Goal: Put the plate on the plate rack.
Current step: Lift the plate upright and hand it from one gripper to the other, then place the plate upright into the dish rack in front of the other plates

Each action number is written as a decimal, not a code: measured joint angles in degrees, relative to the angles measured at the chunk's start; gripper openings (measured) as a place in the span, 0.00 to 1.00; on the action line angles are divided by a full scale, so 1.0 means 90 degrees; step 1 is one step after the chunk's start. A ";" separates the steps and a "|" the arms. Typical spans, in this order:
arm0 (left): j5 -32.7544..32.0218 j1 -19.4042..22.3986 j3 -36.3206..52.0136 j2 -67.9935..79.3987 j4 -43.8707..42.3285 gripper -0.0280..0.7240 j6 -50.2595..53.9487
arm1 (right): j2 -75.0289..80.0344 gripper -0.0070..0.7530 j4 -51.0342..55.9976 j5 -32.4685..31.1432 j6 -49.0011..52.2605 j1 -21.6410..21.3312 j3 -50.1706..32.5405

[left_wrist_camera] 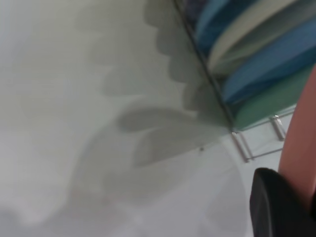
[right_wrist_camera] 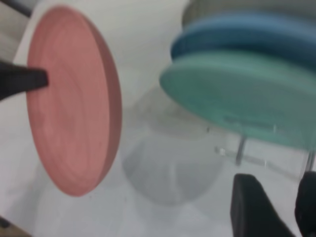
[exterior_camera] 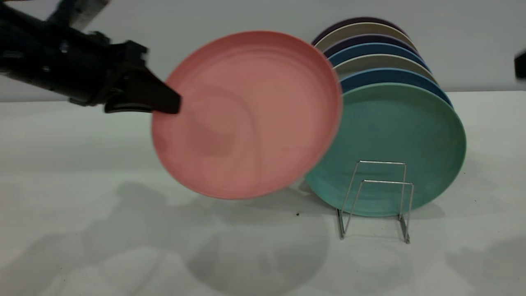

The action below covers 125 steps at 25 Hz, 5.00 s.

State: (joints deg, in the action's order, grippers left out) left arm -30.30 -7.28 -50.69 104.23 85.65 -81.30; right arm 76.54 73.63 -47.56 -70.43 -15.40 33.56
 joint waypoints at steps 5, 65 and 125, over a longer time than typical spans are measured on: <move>0.0220 -0.0550 0.0000 0.0000 0.0245 0.06 -0.0124 | 0.0000 0.32 0.0605 -0.0120 -0.0448 0.0000 -0.0427; 0.0029 -0.1625 0.0014 0.0006 0.0698 0.06 -0.0207 | 0.1184 0.14 0.2600 0.0576 -0.2232 0.2153 -0.0539; 0.0764 -0.1619 0.0054 -0.0999 0.0722 0.64 -0.0237 | 0.1186 0.13 0.1037 0.2517 -0.2042 0.2163 -0.0144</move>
State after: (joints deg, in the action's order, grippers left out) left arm -23.43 -21.85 -50.21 95.24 92.14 -83.43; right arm 87.22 82.96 -24.91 -88.80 4.06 32.26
